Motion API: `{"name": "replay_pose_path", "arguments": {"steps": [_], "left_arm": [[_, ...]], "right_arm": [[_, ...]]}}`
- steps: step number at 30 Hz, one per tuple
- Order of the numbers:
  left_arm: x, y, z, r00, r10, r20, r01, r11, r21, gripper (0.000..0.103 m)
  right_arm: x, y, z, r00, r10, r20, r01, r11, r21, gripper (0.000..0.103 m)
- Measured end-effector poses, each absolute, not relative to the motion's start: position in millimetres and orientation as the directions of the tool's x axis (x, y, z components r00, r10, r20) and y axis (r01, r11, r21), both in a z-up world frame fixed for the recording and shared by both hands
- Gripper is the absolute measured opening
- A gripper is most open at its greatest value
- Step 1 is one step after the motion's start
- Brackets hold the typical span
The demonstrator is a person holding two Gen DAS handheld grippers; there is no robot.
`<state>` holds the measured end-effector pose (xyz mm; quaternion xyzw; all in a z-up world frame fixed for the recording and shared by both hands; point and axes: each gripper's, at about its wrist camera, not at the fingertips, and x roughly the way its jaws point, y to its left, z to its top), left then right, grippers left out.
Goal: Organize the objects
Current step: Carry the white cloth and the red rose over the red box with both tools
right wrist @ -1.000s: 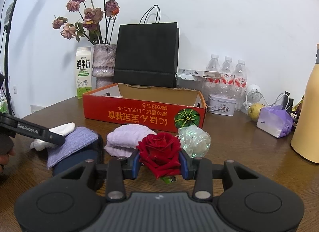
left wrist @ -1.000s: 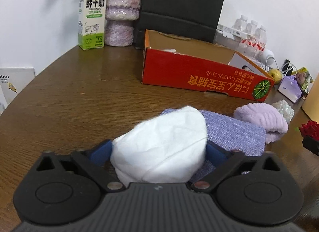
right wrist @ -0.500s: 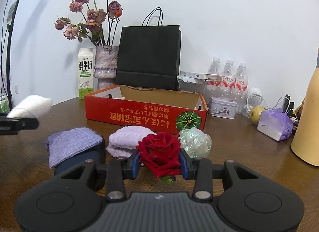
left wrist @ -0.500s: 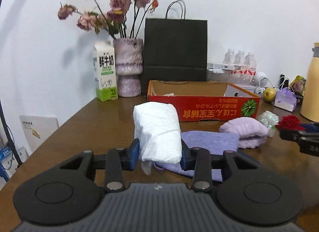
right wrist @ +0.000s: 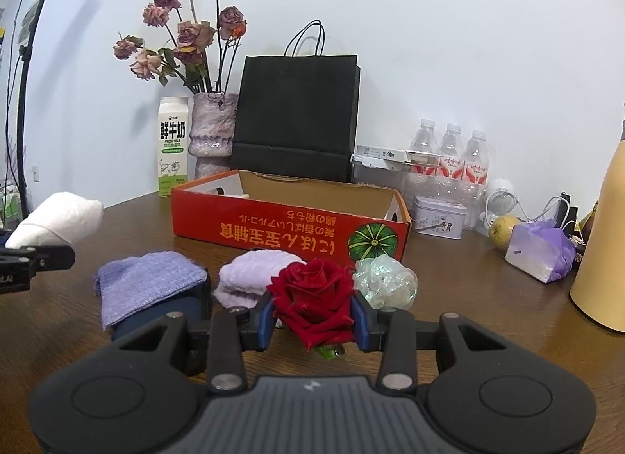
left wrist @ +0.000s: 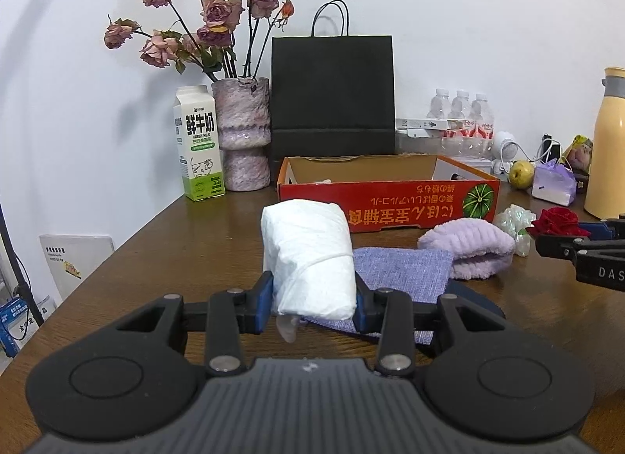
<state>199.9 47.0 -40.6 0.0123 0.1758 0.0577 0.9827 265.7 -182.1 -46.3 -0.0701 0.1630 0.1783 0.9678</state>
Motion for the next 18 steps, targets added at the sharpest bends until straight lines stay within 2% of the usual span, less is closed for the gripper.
{"name": "replay_pose_path", "arguments": {"steps": [18], "left_arm": [[225, 12, -3, 0.933, 0.036, -0.358, -0.032, 0.999, 0.016, 0.040]], "right_arm": [[274, -177, -10, 0.859, 0.399, -0.320, -0.430, 0.903, -0.029, 0.038]]}}
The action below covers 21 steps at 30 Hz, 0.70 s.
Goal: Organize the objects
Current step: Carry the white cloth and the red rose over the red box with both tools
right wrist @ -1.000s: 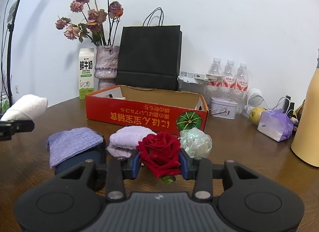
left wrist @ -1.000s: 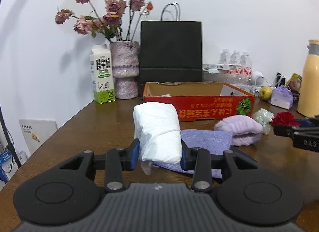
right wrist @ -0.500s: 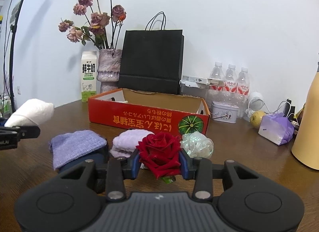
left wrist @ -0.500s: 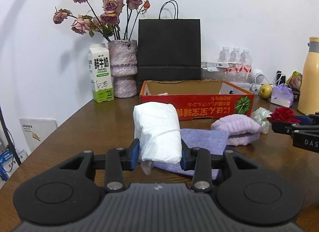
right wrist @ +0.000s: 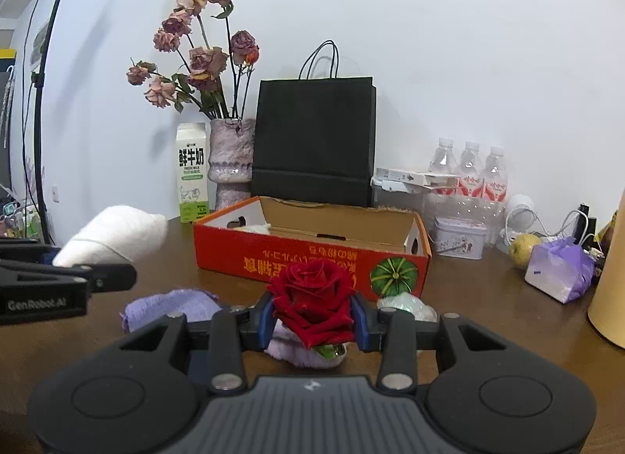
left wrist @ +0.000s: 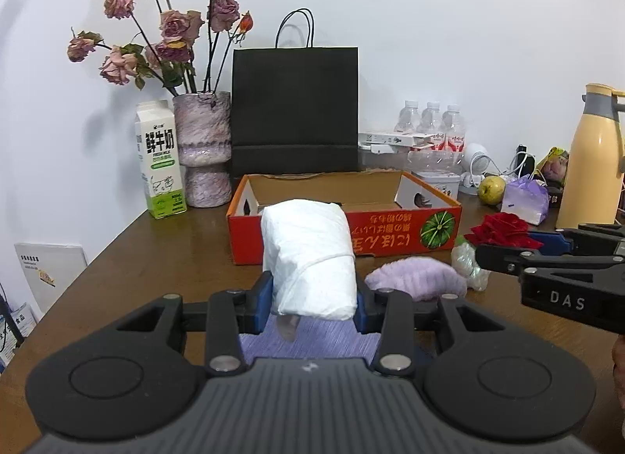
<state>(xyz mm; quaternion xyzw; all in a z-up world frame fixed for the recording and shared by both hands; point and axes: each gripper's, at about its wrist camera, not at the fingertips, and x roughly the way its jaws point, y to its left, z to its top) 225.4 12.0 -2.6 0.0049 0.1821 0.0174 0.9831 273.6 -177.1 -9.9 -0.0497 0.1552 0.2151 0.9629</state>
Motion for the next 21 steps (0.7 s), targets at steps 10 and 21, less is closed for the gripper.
{"name": "replay_pose_path", "arguments": {"steps": [10, 21], "left_arm": [[250, 4, 15, 0.931, 0.042, -0.362, -0.042, 0.999, 0.007, 0.040], [279, -2, 24, 0.931, 0.065, -0.360, -0.065, 0.998, 0.012, 0.040]], "right_arm": [[293, -167, 9, 0.843, 0.419, -0.337, -0.456, 0.889, -0.038, 0.038], [317, -157, 22, 0.838, 0.433, -0.332, -0.474, 0.879, -0.050, 0.038]]}}
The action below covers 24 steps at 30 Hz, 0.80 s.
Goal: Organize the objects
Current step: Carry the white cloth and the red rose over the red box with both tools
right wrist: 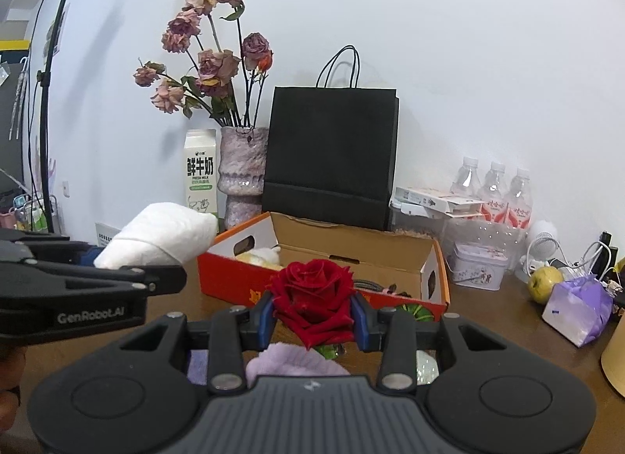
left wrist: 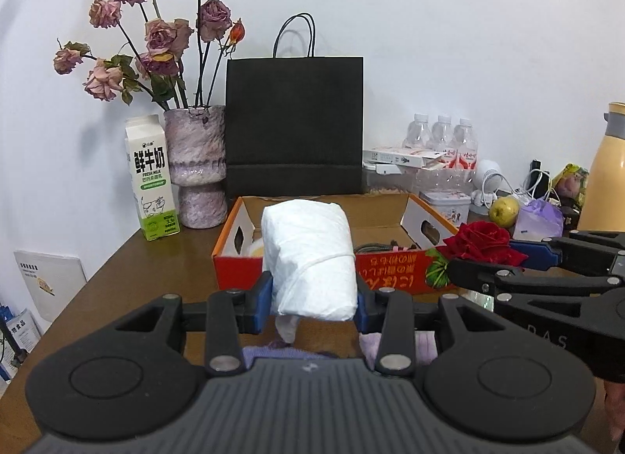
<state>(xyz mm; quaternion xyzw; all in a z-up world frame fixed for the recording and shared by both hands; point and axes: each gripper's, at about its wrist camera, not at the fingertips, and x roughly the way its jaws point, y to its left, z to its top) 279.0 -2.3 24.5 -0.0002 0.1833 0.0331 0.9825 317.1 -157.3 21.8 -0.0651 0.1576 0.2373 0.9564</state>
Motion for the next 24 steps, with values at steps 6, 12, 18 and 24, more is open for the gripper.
{"name": "replay_pose_path", "arguments": {"steps": [6, 12, 18, 24], "left_arm": [[297, -3, 26, 0.930, 0.055, -0.364, -0.058, 0.998, 0.005, 0.040], [314, -2, 31, 0.933, 0.047, -0.356, -0.056, 0.998, -0.015, 0.040], [329, 1, 35, 0.936, 0.034, -0.349, -0.046, 0.999, -0.027, 0.040], [346, 6, 39, 0.939, 0.033, -0.343, -0.047, 0.998, -0.032, 0.040]], "right_arm": [[334, -154, 27, 0.837, 0.437, -0.329, -0.474, 0.880, -0.038, 0.038], [355, -153, 32, 0.839, 0.439, -0.323, -0.469, 0.883, -0.019, 0.038], [371, -149, 35, 0.845, 0.435, -0.313, -0.463, 0.886, -0.018, 0.038], [390, -141, 36, 0.847, 0.431, -0.311, -0.457, 0.889, -0.011, 0.038]]}}
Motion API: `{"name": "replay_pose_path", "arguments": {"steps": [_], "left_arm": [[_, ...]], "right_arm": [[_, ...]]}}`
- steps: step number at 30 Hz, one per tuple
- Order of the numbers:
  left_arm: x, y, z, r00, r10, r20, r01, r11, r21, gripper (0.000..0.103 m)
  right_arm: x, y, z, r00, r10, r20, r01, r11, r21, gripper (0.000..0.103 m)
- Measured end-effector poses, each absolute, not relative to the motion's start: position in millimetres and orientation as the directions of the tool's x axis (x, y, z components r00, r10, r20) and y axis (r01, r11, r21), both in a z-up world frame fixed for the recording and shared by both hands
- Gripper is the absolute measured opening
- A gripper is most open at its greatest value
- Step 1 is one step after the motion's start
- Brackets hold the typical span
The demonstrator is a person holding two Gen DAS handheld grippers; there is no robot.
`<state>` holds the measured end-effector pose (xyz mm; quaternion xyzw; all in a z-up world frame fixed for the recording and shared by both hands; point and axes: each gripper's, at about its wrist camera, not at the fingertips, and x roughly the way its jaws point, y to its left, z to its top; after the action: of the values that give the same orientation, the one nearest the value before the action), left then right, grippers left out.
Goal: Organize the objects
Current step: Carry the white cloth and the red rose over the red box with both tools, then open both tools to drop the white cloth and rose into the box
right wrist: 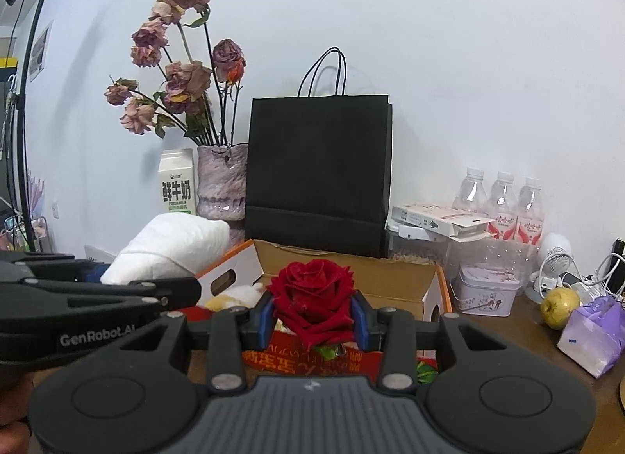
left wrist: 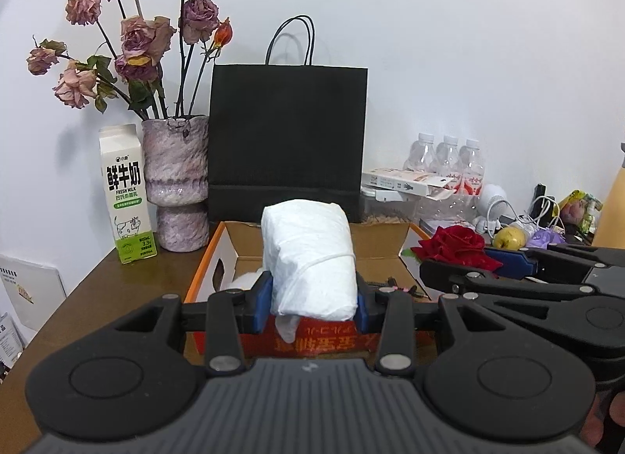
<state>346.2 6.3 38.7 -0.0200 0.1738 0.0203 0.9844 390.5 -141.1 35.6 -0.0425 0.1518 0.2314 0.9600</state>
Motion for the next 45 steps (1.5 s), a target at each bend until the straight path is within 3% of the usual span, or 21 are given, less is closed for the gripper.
{"name": "replay_pose_path", "arguments": {"steps": [20, 45], "left_arm": [[414, 22, 41, 0.938, 0.073, -0.339, -0.090, 0.995, -0.036, 0.040], [496, 38, 12, 0.897, 0.071, -0.436, -0.087, 0.996, -0.017, 0.041]], "right_arm": [[462, -113, 35, 0.859, 0.408, -0.308, -0.430, 0.903, -0.004, 0.038], [542, -101, -1, 0.834, 0.352, -0.425, -0.380, 0.925, 0.018, 0.038]]}}
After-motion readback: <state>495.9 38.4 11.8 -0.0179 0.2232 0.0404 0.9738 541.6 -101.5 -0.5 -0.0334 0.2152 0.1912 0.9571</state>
